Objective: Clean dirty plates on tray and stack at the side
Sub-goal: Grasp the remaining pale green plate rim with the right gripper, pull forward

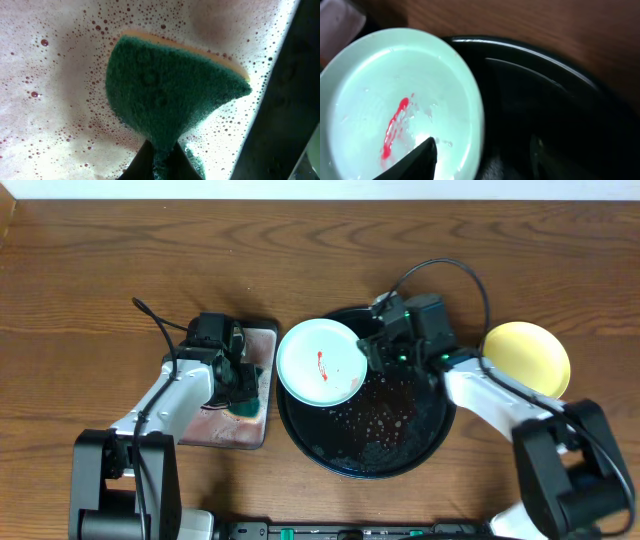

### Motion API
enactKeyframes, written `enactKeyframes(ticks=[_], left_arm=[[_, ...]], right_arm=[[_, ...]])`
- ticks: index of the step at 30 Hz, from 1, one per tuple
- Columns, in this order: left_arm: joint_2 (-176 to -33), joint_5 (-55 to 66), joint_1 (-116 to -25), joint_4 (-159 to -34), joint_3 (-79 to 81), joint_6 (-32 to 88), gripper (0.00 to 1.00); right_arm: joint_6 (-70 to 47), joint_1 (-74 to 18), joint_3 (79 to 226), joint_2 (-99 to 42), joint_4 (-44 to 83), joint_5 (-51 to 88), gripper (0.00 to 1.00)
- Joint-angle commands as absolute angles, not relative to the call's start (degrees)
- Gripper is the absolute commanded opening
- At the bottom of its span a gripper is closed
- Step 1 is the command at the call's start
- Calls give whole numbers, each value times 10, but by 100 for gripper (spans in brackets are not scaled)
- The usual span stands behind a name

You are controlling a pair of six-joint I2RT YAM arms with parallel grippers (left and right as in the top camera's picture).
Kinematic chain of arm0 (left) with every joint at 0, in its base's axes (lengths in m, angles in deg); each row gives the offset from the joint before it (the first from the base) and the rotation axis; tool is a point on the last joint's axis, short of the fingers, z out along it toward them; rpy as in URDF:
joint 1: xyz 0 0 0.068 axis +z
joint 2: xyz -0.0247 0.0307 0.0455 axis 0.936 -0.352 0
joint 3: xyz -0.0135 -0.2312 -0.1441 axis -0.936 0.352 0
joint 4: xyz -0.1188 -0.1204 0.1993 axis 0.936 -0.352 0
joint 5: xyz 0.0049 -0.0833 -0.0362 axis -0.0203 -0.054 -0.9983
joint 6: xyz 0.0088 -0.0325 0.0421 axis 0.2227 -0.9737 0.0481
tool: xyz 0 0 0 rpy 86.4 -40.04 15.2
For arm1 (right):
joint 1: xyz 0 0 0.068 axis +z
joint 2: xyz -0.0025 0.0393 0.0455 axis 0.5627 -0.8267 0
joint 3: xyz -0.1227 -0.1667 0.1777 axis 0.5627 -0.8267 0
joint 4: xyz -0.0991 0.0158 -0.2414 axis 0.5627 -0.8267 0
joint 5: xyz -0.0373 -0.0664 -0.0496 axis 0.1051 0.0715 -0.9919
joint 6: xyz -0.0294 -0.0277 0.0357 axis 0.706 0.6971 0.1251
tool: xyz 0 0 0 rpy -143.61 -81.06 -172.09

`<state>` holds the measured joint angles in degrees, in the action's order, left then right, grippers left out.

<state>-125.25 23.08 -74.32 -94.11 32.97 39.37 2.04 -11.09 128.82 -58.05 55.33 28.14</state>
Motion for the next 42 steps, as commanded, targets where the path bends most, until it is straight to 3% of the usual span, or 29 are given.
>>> enactKeyframes(ticks=[1,6,11,14,24,29,39,42], left_arm=[[-1275,234,-742,-940,348,399,8],[-1275,234,-742,-941,348,399,8],[-1275,234,-742,-941,348,399,8],[-1275,234,-742,-942,348,399,8],[-1275,234,-742,-945,348,399,8],[-1271,234,-742,-944,346,399,7],[-1122,234,-742,-951,341,399,8],[-1095,234,-742,-955,342,399,17]], right_arm=[[-10,-96,1291,-617,578,272,56],[-29,-88,1291,-657,605,257,41],[-37,-87,1291,-659,604,248,12],[-36,-90,1291,-638,594,249,1],[-36,-132,1291,-439,383,133,1],[-37,-136,1288,-428,283,127,1],[-37,-132,1263,-494,284,127,1],[-37,-131,1263,-510,287,127,1]])
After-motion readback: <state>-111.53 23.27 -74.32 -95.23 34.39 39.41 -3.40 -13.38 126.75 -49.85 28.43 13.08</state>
